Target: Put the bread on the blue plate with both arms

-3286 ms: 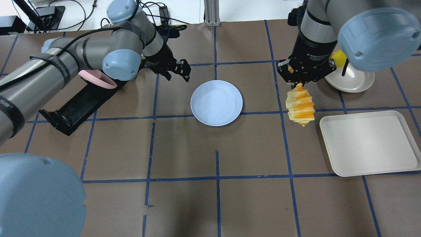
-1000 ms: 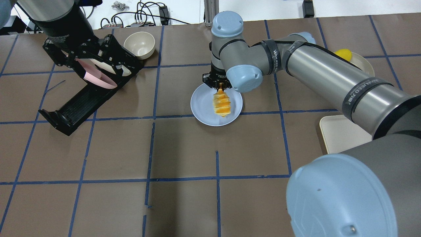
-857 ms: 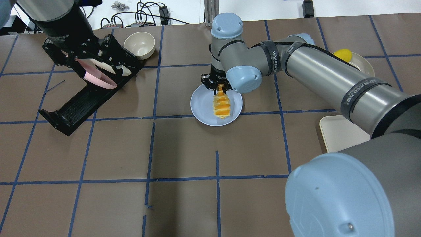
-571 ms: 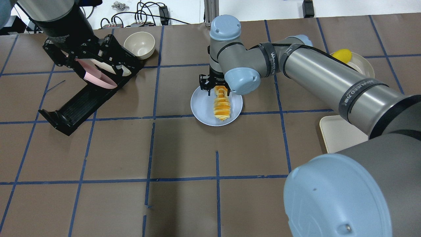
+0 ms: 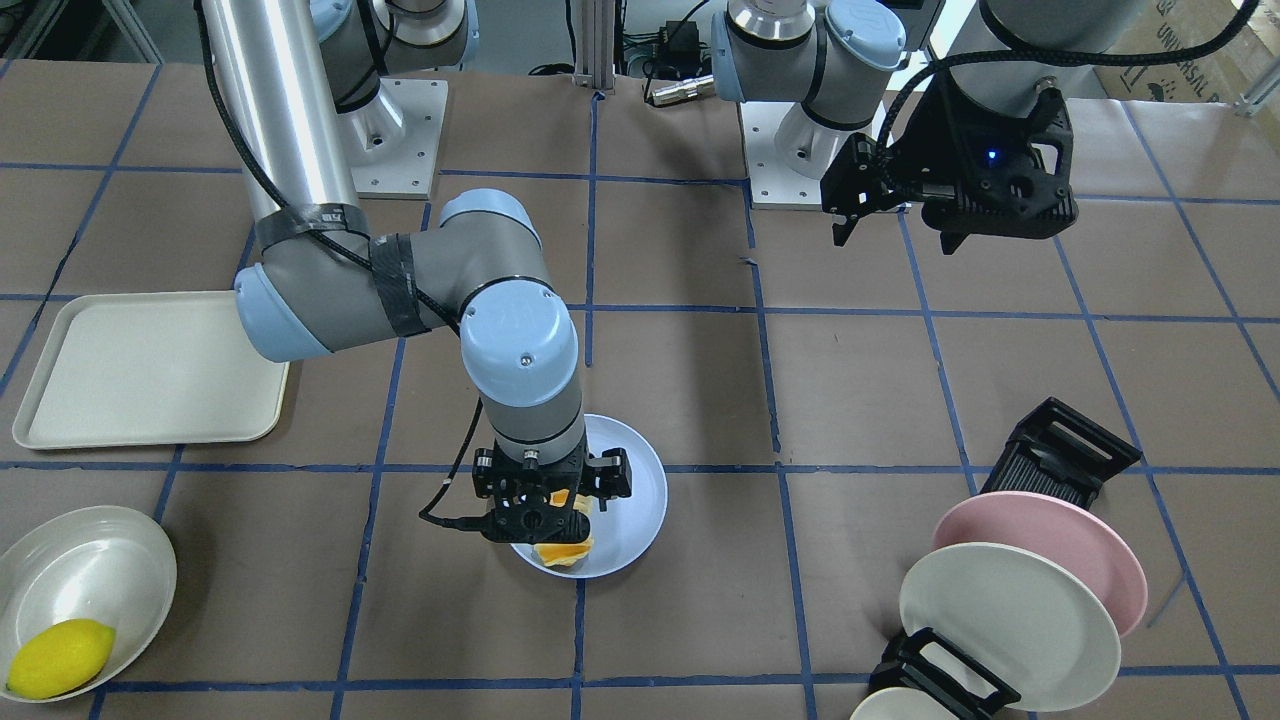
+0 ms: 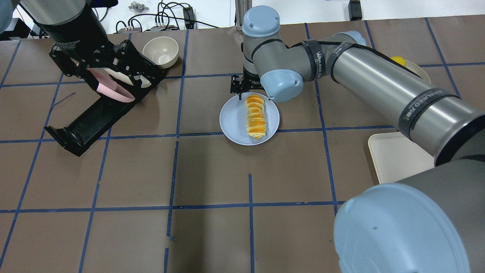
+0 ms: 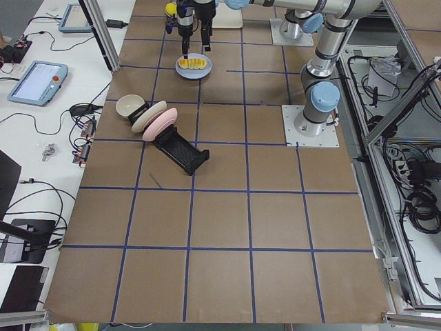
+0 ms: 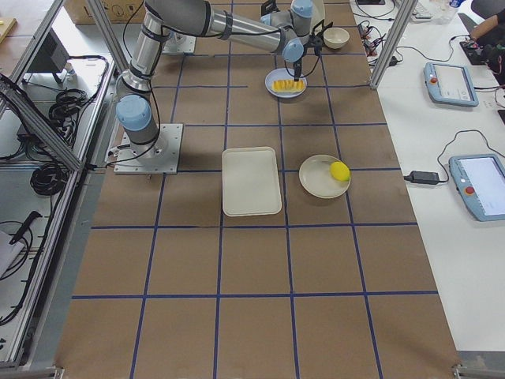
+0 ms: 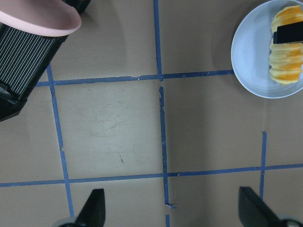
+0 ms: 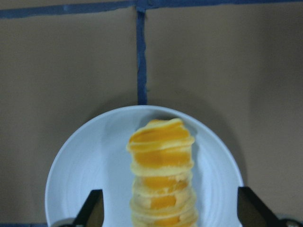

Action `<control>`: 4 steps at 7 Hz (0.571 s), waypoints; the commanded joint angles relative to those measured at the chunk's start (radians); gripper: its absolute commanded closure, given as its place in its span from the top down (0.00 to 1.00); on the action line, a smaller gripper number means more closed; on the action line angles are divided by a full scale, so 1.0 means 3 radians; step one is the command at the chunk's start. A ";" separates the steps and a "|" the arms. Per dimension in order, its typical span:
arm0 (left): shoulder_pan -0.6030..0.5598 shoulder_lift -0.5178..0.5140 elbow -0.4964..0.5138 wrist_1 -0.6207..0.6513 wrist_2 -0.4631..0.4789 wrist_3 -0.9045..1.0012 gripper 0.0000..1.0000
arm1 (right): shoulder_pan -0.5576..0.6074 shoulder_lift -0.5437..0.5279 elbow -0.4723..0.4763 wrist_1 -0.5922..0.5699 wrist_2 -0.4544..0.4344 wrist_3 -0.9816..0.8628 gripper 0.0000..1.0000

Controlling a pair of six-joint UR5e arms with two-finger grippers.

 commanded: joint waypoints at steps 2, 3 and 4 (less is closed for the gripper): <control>0.0008 -0.0005 0.0000 0.0000 -0.0007 0.0011 1.00 | -0.0356 -0.0280 -0.0439 0.0767 -0.0240 -0.0414 1.00; 0.0003 0.0000 0.0000 0.0000 -0.0007 0.0010 1.00 | -0.0555 -0.0469 -0.0475 0.1069 -0.0184 -0.0419 1.00; 0.0003 0.0000 0.0000 0.0000 -0.0007 0.0005 1.00 | -0.0734 -0.0632 -0.0475 0.1254 -0.0052 -0.0556 1.00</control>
